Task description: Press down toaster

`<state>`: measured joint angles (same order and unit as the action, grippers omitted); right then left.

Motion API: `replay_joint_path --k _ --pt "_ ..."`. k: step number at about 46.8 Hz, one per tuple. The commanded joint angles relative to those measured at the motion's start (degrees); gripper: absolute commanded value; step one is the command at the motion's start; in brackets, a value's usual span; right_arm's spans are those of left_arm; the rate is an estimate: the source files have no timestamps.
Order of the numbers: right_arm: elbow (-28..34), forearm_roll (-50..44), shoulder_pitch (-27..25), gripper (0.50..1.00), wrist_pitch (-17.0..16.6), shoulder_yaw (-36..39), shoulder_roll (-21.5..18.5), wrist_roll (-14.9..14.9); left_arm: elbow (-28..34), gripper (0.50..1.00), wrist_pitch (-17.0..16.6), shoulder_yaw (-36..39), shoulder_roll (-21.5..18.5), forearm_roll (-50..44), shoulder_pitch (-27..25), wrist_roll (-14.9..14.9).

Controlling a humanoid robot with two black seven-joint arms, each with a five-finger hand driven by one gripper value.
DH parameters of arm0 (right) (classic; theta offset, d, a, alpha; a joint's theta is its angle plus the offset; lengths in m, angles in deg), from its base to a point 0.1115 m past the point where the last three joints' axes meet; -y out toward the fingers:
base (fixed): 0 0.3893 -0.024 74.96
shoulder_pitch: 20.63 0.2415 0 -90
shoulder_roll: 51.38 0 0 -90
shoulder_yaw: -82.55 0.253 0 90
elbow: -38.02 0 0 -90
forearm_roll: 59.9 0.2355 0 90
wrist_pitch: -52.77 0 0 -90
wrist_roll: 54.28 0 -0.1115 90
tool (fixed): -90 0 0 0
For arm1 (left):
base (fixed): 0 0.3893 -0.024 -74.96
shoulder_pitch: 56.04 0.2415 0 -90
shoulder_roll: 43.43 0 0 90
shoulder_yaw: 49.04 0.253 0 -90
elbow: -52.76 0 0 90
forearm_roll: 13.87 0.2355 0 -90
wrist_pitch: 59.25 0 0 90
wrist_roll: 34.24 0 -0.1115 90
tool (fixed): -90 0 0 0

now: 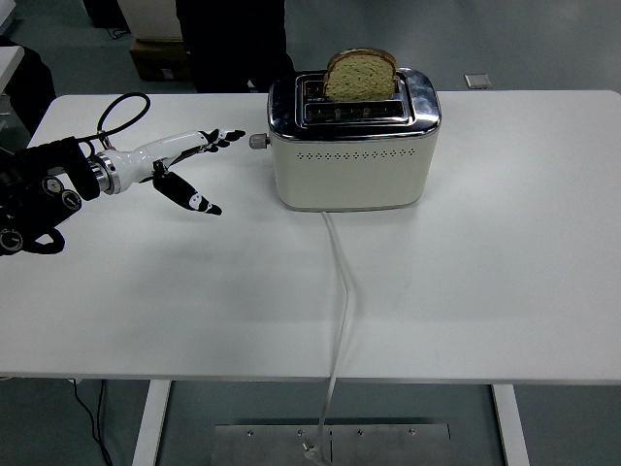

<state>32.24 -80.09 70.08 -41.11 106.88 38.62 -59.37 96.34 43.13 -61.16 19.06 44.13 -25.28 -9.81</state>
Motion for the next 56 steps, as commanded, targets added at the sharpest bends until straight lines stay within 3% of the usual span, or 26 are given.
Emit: replay_joint_path --k 1,56 --pt "-0.02 0.06 0.00 1.000 0.01 0.01 0.00 -0.01 0.01 1.000 0.01 0.00 0.00 0.00 -0.09 0.00" --pt "-0.02 0.06 0.00 1.000 0.01 -0.08 0.00 -0.01 -2.98 1.000 -0.26 0.00 3.86 0.00 0.35 0.00"
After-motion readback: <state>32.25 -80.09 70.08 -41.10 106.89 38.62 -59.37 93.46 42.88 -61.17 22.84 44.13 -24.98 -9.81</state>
